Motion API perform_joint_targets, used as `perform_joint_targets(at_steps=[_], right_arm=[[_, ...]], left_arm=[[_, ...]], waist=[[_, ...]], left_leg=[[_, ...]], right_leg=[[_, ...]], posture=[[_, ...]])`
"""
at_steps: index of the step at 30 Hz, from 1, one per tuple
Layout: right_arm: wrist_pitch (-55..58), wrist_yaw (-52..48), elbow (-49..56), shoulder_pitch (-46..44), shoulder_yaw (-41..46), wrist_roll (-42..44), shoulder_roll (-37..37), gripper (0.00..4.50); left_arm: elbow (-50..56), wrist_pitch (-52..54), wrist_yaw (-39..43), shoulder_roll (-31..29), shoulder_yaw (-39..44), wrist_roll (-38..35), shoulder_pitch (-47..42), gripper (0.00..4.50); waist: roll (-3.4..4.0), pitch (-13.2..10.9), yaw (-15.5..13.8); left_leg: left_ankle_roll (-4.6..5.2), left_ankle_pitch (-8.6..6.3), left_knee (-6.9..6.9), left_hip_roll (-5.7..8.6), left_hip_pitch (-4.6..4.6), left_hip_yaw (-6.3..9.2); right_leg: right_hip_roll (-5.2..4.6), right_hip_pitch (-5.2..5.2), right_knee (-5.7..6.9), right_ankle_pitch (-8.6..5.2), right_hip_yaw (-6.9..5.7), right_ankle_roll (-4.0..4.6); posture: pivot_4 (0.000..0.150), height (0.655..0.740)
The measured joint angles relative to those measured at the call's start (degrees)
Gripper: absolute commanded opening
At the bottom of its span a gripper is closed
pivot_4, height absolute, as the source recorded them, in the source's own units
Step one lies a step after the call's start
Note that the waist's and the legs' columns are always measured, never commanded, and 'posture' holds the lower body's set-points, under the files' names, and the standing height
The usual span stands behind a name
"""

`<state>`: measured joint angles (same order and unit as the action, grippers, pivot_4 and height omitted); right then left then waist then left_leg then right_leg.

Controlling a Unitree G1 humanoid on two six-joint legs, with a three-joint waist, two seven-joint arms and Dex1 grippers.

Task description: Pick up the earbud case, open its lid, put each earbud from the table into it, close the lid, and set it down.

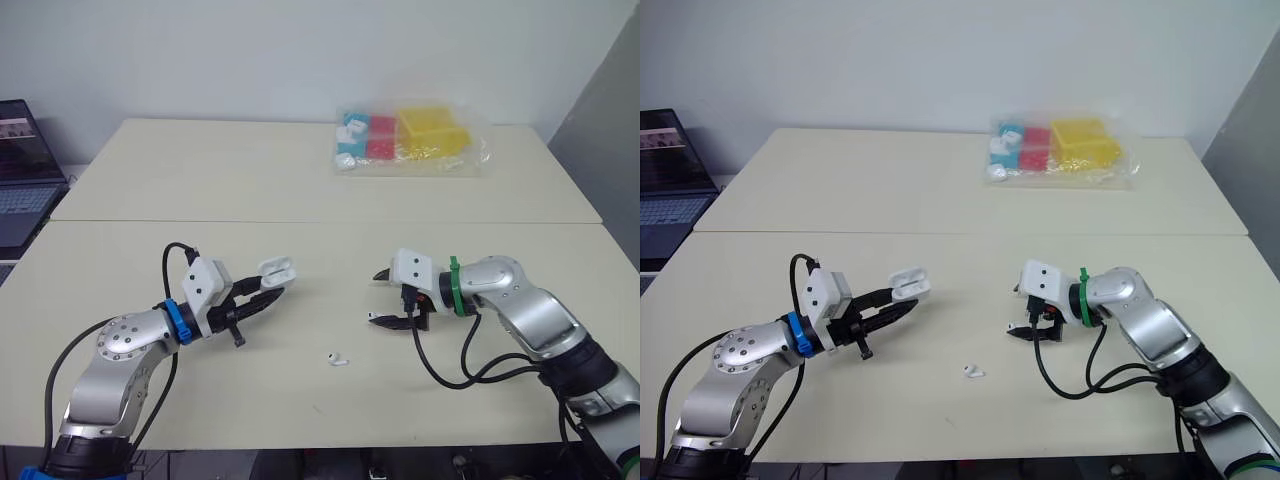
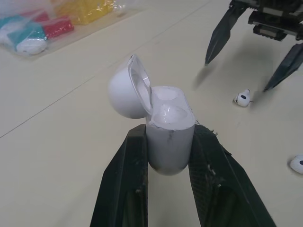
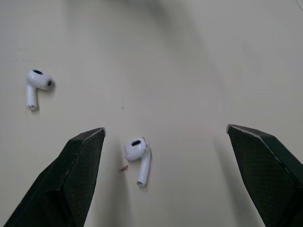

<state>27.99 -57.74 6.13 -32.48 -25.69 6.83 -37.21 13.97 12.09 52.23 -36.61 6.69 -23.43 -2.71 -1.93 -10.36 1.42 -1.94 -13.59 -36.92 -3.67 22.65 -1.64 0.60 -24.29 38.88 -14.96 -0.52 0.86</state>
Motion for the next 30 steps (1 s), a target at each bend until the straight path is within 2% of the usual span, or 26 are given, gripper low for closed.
perform_joint_targets(at_steps=[8,10,12,17,20,21,25,30], right_arm=[[-2.5,-1.0,-4.4,0.5,-1.4,-1.9,2.7,4.29],[-3.0,-1.1,-4.5,0.6,-1.3,-2.2,2.8,3.93],[-2.5,-1.5,-4.2,1.7,-0.6,-1.6,3.1,3.36],[0.5,-2.0,-3.7,3.0,0.9,-0.2,3.8,1.50],[1.1,-2.1,-2.8,3.5,1.0,-0.1,3.8,0.54],[1.2,-2.1,-2.5,3.7,1.1,-0.2,3.7,0.41],[1.8,-2.3,-1.3,4.2,1.4,-0.1,3.0,0.41],[2.4,-5.4,3.5,6.8,2.3,0.8,-3.3,0.41]], left_arm=[[0.9,0.0,-0.4,0.0,-0.1,0.0,0.3,0.79],[0.9,0.0,-0.4,0.0,-0.1,0.1,0.3,0.79],[0.9,0.0,-0.4,0.0,-0.2,0.1,0.2,0.79],[1.0,0.1,-0.2,0.0,-1.6,0.1,-0.1,0.79],[1.0,0.1,-0.2,0.1,-2.0,0.1,-0.1,0.79],[1.0,0.1,-0.3,0.1,-2.0,0.1,-0.2,0.79],[1.0,0.1,-0.3,0.2,-2.5,0.1,-0.6,0.79],[1.0,0.1,-0.3,0.3,-2.7,0.1,-0.7,0.79]], waist=[[0.00,0.0,0.1],[0.00,0.0,0.1],[-0.01,0.0,0.1],[-0.01,0.0,0.1],[-0.01,0.0,0.1],[-0.01,0.0,0.1],[-0.01,0.0,0.1],[-0.01,0.0,-0.2]], left_leg=[[0.00,0.00,-0.02,-0.02,-0.13,0.02],[0.00,0.00,-0.01,-0.02,-0.15,0.01],[0.00,0.00,0.00,-0.03,-0.16,0.03],[0.00,0.00,-0.02,-0.03,-0.23,0.02],[0.00,0.00,-0.01,-0.03,-0.23,0.02],[0.00,0.00,-0.01,-0.03,-0.23,0.02],[0.00,0.00,-0.01,-0.01,-0.21,0.01],[0.00,0.00,-0.01,0.02,-0.15,0.03]], right_leg=[[0.06,0.07,0.09,0.01,-0.01,0.02],[0.06,0.08,0.09,0.01,0.00,0.02],[0.06,0.10,0.09,0.01,-0.02,0.02],[0.06,0.15,0.11,0.03,0.00,0.03],[0.06,0.15,0.11,0.03,0.00,0.03],[0.06,0.15,0.11,0.03,0.00,0.03],[0.05,0.15,0.08,0.03,0.01,0.03],[0.02,0.13,0.03,0.02,-0.02,0.02]], posture=[[0.150,0.7400],[0.150,0.7400],[0.150,0.7400],[0.150,0.7400],[0.150,0.7400],[0.150,0.7400],[0.150,0.7400],[0.150,0.7400]])
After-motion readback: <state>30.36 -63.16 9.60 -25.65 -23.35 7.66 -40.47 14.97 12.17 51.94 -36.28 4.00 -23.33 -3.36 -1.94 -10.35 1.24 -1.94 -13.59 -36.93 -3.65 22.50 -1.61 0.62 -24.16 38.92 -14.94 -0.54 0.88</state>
